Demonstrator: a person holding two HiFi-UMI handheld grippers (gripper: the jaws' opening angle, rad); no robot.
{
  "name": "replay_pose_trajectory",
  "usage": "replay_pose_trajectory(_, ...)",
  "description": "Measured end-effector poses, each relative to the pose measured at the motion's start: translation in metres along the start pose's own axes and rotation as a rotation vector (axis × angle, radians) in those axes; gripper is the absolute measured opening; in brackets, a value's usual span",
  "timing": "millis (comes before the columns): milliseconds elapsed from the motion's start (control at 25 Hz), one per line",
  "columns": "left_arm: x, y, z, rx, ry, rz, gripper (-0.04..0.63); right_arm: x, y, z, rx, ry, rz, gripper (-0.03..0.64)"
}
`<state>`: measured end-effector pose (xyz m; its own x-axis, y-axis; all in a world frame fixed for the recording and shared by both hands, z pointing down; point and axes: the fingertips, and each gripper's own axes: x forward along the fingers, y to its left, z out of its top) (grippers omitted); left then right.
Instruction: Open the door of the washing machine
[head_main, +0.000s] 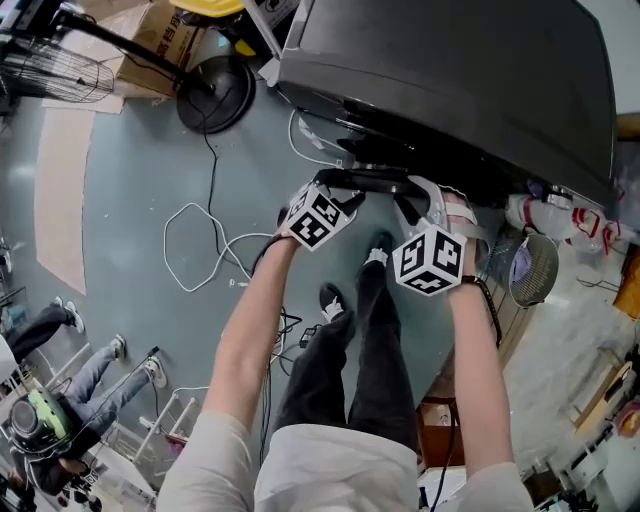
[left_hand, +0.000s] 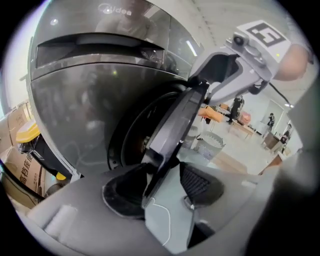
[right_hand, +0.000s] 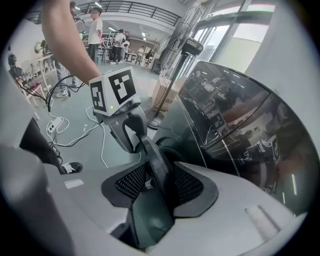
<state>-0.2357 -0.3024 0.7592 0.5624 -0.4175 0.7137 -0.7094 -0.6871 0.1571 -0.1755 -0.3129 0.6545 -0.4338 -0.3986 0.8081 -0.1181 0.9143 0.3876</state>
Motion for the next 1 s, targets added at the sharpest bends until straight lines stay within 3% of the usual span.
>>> replay_pose_trajectory(200, -0.009, -0.017, -0.015, -0.017, 0.000, -0.008, 0.252, -0.005, 0.019, -0.001, 0.015, 0.032, -0.004, 0.166)
replay_pose_trajectory(600, -0.028, -0.071, -0.043, 0.036, 0.016, -0.069, 0.230, -0.028, 0.063, -0.010, 0.011, 0.113, 0.000, 0.186)
replay_pose_trajectory(1000, -0.036, -0.124, -0.061, 0.046, 0.007, -0.103, 0.225, -0.054, 0.096, -0.027, -0.067, 0.168, 0.035, 0.196)
